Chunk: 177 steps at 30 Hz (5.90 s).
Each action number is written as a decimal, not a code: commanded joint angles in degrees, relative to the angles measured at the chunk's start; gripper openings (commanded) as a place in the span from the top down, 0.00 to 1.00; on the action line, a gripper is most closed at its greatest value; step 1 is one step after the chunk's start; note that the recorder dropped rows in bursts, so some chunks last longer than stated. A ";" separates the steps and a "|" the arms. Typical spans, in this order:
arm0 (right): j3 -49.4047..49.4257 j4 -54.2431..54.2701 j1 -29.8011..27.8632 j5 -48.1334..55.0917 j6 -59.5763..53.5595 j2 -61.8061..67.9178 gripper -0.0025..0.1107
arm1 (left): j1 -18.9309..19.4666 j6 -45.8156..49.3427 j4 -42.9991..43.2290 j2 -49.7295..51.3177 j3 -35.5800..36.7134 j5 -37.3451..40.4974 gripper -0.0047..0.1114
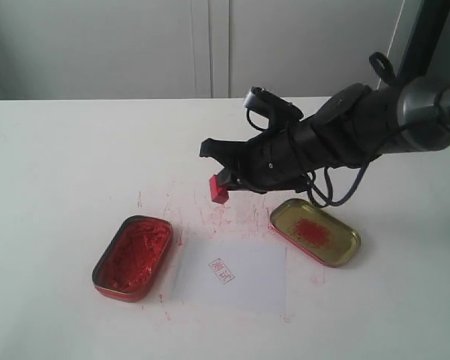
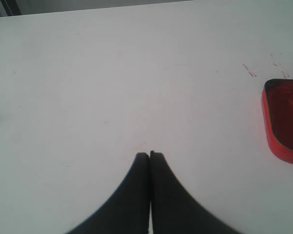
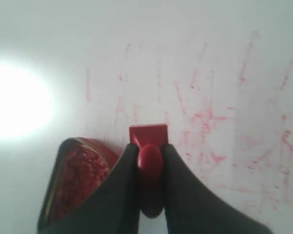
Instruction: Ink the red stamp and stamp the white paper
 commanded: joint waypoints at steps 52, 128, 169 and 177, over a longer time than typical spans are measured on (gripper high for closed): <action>-9.10 31.85 -2.06 8.11 -14.13 17.82 0.67 | 0.07 -0.14 0.04 -0.20 0.25 0.10 0.96; -8.88 -20.07 -2.16 8.91 1.21 -1.61 0.98 | 0.07 -0.14 0.04 -0.20 0.25 0.10 0.96; -8.78 -42.78 -2.16 26.04 14.62 -1.82 0.98 | 0.07 -0.14 0.04 -0.20 0.25 0.10 0.96; -8.78 -42.89 -2.57 26.62 19.10 -1.82 0.98 | 0.07 -0.14 0.04 -0.20 0.25 0.10 0.96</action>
